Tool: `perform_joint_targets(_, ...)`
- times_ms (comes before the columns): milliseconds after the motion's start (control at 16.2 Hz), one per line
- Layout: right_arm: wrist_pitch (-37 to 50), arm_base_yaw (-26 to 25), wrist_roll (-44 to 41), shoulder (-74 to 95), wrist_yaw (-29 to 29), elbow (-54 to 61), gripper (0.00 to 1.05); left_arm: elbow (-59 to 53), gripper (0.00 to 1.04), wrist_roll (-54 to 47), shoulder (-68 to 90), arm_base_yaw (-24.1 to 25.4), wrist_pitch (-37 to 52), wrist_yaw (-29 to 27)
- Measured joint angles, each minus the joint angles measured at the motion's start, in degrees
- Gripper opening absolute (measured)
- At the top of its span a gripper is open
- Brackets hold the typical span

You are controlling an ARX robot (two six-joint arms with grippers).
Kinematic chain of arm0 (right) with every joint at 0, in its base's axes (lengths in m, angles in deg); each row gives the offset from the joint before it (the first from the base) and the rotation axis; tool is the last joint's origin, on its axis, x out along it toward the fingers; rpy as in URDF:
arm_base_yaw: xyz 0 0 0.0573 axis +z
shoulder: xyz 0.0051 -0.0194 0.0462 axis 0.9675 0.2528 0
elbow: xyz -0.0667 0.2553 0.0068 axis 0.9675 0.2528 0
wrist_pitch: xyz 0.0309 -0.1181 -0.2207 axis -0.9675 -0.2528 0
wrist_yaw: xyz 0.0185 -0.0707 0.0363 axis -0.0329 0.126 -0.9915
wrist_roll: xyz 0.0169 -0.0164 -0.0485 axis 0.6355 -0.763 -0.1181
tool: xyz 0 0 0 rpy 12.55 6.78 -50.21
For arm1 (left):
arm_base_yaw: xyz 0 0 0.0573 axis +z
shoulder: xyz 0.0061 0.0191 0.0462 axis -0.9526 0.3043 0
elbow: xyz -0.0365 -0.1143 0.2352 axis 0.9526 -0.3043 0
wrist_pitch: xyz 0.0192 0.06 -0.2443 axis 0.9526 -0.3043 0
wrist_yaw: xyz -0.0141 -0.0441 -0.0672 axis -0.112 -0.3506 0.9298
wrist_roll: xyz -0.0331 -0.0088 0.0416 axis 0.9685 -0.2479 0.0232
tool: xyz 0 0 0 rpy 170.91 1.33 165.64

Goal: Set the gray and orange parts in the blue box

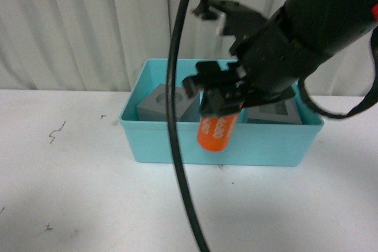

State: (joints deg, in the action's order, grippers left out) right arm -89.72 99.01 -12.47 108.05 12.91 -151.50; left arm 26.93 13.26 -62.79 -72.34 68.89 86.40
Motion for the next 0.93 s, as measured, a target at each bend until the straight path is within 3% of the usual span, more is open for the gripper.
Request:
perform_joint_targets(371,-5.79,-5.73,-2.73,2.47,-1.49,-14.01,0.48,0.00,0.98,0.00,0.00,0.00,-0.02,-0.02)
perform_joint_targets(928,-5.25,-6.36,-2.73,15.65,-1.44,-19.91,0.48,0.00,0.98,0.00,0.00,0.00,0.00,-0.02)
